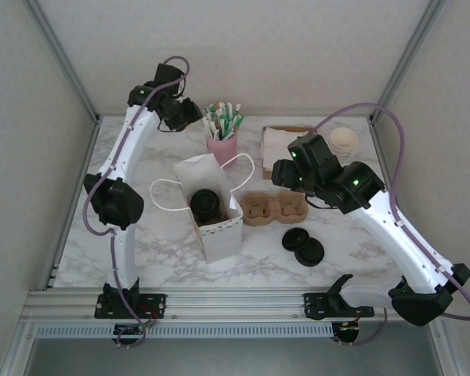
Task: Pack the takeout coffee
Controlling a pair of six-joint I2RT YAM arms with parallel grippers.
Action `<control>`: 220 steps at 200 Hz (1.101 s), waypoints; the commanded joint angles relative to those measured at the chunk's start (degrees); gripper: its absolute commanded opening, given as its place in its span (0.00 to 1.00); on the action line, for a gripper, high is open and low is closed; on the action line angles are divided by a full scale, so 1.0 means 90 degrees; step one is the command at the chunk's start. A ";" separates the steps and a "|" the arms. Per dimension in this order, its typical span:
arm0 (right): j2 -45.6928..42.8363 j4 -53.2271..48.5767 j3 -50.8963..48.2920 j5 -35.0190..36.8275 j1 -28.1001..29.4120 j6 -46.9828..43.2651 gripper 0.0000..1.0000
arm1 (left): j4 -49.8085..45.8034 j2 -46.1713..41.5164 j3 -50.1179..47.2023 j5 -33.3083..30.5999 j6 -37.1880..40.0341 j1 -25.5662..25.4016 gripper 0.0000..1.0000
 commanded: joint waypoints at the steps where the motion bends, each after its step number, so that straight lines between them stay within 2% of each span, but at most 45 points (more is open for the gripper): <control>1: -0.0129 -0.0135 -0.0073 0.0090 -0.0034 0.0166 0.62 | -0.0033 0.0302 0.0409 0.0124 -0.0212 0.0008 0.29; 137: -0.0397 -0.0226 -0.0183 0.0130 -0.0037 0.0237 0.62 | 0.0184 0.1171 0.1125 -0.0080 -0.0420 0.0120 0.23; 220: -0.0558 -0.0241 -0.0335 0.0139 -0.0034 0.0323 0.62 | 0.0167 0.1371 0.1495 0.0071 -0.0464 0.0202 0.03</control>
